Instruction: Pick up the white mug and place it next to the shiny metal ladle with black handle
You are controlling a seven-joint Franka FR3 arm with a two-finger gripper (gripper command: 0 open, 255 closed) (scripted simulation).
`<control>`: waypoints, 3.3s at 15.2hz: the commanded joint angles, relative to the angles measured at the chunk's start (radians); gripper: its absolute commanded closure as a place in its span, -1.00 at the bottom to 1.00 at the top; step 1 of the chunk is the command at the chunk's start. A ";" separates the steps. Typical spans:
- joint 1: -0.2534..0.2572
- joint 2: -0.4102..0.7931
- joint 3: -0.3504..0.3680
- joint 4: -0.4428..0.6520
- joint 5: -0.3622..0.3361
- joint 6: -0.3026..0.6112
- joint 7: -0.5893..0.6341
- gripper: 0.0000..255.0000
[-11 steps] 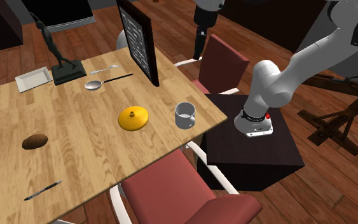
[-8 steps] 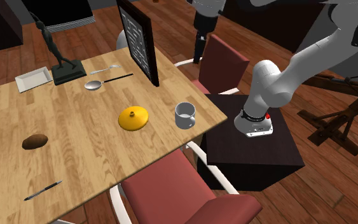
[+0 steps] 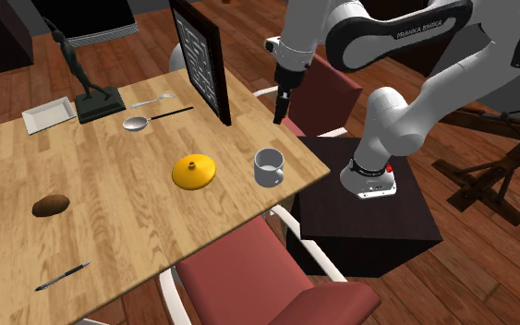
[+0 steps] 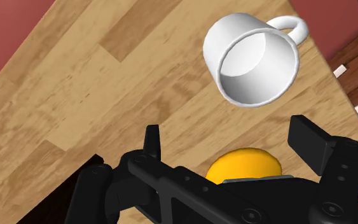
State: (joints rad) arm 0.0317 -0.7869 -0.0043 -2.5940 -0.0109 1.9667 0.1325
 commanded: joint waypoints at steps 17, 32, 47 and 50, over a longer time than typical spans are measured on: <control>0.025 0.257 0.047 -0.292 0.031 0.580 0.055 -1.00; 0.025 0.257 0.046 -0.292 0.031 0.580 0.055 1.00; 0.026 0.124 0.042 -0.189 0.030 0.344 0.053 1.00; 0.026 0.104 0.041 -0.159 0.029 0.294 0.053 1.00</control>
State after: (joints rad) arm 0.0564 -0.6743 0.0353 -2.7651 0.0181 2.2810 0.1835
